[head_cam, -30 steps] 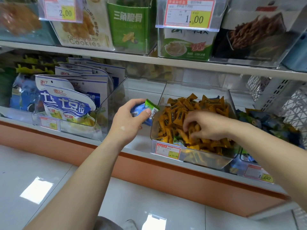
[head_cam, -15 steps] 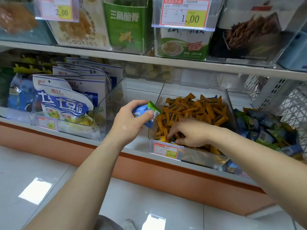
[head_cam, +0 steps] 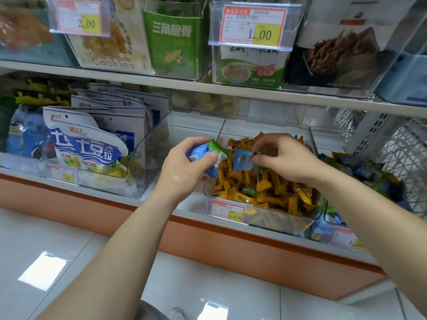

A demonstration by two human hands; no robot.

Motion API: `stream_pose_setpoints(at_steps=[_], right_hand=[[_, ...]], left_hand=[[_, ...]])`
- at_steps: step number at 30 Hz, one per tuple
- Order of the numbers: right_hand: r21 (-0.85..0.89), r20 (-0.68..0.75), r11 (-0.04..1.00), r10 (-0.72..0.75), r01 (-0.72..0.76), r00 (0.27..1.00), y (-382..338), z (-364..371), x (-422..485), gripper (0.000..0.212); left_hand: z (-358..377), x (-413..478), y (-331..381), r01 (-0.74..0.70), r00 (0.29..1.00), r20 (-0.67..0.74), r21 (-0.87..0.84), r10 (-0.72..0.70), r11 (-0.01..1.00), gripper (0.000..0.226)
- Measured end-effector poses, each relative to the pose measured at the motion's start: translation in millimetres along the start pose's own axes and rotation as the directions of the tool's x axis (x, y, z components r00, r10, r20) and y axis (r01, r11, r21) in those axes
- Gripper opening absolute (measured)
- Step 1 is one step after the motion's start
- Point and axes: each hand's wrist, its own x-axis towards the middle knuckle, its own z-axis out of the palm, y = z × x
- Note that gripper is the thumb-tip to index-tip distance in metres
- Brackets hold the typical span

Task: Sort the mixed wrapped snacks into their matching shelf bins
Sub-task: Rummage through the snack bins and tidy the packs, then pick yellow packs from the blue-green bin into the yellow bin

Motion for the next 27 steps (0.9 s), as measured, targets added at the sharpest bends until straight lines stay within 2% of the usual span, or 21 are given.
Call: stream_pose_setpoints(at_steps=[2, 4, 6, 9, 11, 16, 20, 23, 25, 27], right_hand=[[0.269, -0.082, 0.962, 0.075, -0.050, 0.994, -0.8, -6.6, -10.8, 0.014], [0.510, -0.086, 0.858, 0.116, -0.056, 0.989, -2.6, -7.9, -24.5, 0.017], [0.670, -0.084, 0.741, 0.147, -0.054, 0.986, -3.5, -7.0, -37.6, 0.023], [0.813, -0.058, 0.576, 0.217, -0.080, 0.974, -5.1, -5.4, -52.3, 0.029], [0.857, -0.048, 0.505, 0.284, -0.106, 0.958, -4.8, -7.7, -60.5, 0.027], [0.829, -0.082, 0.540, 0.379, -0.148, 0.922, 4.1, -21.3, -87.1, 0.025], [0.914, 0.021, 0.367, 0.386, -0.174, 0.922, 16.1, -36.5, -103.9, 0.029], [0.934, 0.045, 0.311, 0.381, -0.174, 0.923, 30.4, -50.5, -110.6, 0.026], [0.929, 0.005, 0.338, 0.392, -0.149, 0.920, 44.3, -60.7, -113.9, 0.023], [0.903, -0.077, 0.408, 0.458, -0.132, 0.886, 59.7, -70.2, -116.3, 0.020]], left_hand=[[8.2, -1.6, 3.3, 0.014, 1.000, 0.014, -0.041, -0.013, 0.999, 0.031], [18.1, -4.6, 7.1, 0.041, 0.999, 0.031, -0.108, -0.038, 0.993, 0.033], [30.7, -8.9, 11.8, 0.057, 0.998, 0.051, -0.183, -0.049, 0.981, 0.037], [56.3, -15.0, 21.7, 0.099, 0.995, 0.059, -0.275, -0.086, 0.956, 0.041], [77.3, -18.8, 28.6, 0.123, 0.992, 0.056, -0.320, -0.110, 0.939, 0.037], [129.0, -26.3, 37.7, 0.101, 0.994, -0.002, -0.272, -0.105, 0.957, 0.032], [172.1, -28.8, 37.7, 0.067, 0.997, -0.035, -0.180, -0.074, 0.981, 0.025], [200.2, -27.5, 44.0, 0.034, 0.995, -0.092, -0.010, -0.035, 0.999, 0.039], [211.8, -24.3, 49.9, 0.020, 1.000, -0.020, 0.016, -0.020, 1.000, 0.049], [213.1, -20.2, 54.7, -0.030, 0.992, 0.124, 0.063, 0.022, 0.998, 0.044]])
